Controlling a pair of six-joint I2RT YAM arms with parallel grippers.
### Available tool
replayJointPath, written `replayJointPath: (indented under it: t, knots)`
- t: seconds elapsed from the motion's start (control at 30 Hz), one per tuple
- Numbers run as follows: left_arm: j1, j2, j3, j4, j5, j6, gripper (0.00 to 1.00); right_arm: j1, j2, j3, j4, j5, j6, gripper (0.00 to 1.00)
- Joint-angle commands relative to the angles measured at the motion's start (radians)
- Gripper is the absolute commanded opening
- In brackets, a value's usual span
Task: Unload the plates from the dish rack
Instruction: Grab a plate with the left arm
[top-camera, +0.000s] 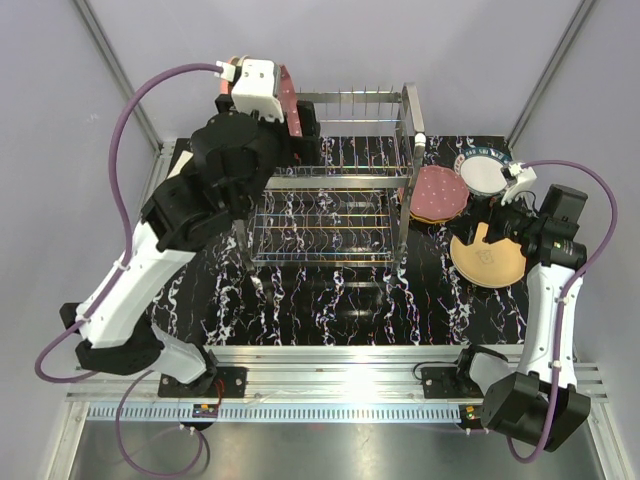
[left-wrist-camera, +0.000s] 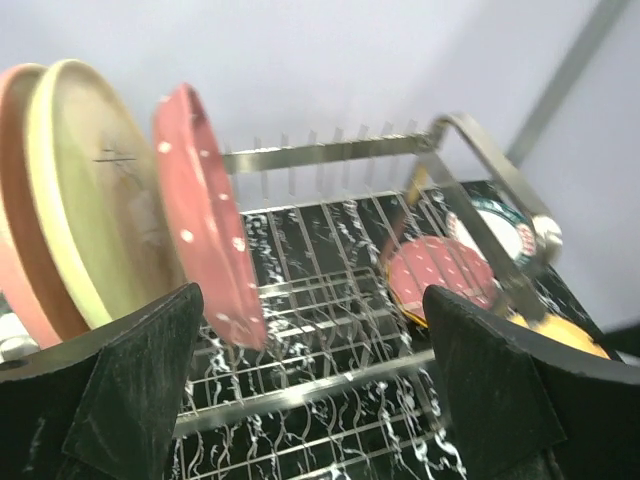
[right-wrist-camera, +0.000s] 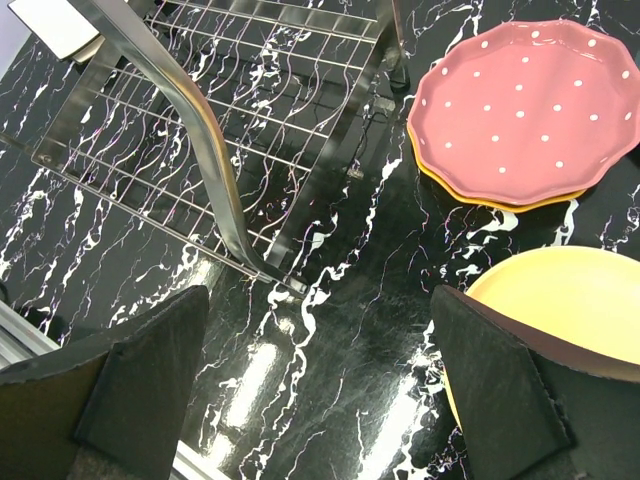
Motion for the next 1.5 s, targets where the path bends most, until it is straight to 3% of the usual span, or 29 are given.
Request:
replayJointPath:
  t: [0.0,0.3,0.57,0.77,1.0,1.1,1.17,1.23,1.47]
  knots:
    - [0.064,0.038,0.082,-0.036,-0.068,-0.047,0.93,0.0,-0.027,-0.002,0.041,-0.008,-0.004,1.0]
    - [0.15,0.119,0.139,-0.044,-0.042,-0.075,0.89,0.001,-0.034,-0.005,0.045,-0.002,-0.005,1.0]
    - [0.168,0.177,0.113,-0.009,-0.105,-0.017,0.75,0.0,-0.039,-0.006,0.048,0.003,-0.004,1.0]
    - [0.185,0.214,0.096,0.011,-0.177,0.042,0.54,0.001,-0.043,-0.008,0.051,0.008,-0.004,1.0]
    - [0.2,0.236,0.056,0.029,-0.209,0.088,0.42,0.001,-0.047,-0.008,0.051,0.012,-0.004,1.0]
    - [0.203,0.24,0.049,0.043,-0.22,0.12,0.3,0.001,-0.047,-0.006,0.053,0.012,-0.004,1.0]
    - [0.203,0.242,0.047,0.062,-0.22,0.141,0.12,0.0,-0.048,-0.008,0.051,0.014,-0.004,1.0]
    - [0.203,0.239,0.049,0.089,-0.214,0.165,0.0,0.001,-0.047,-0.008,0.054,0.014,-0.004,1.0]
    - [0.199,0.208,0.053,0.233,-0.183,0.307,0.0,0.001,-0.045,-0.009,0.056,0.015,-0.002,1.0]
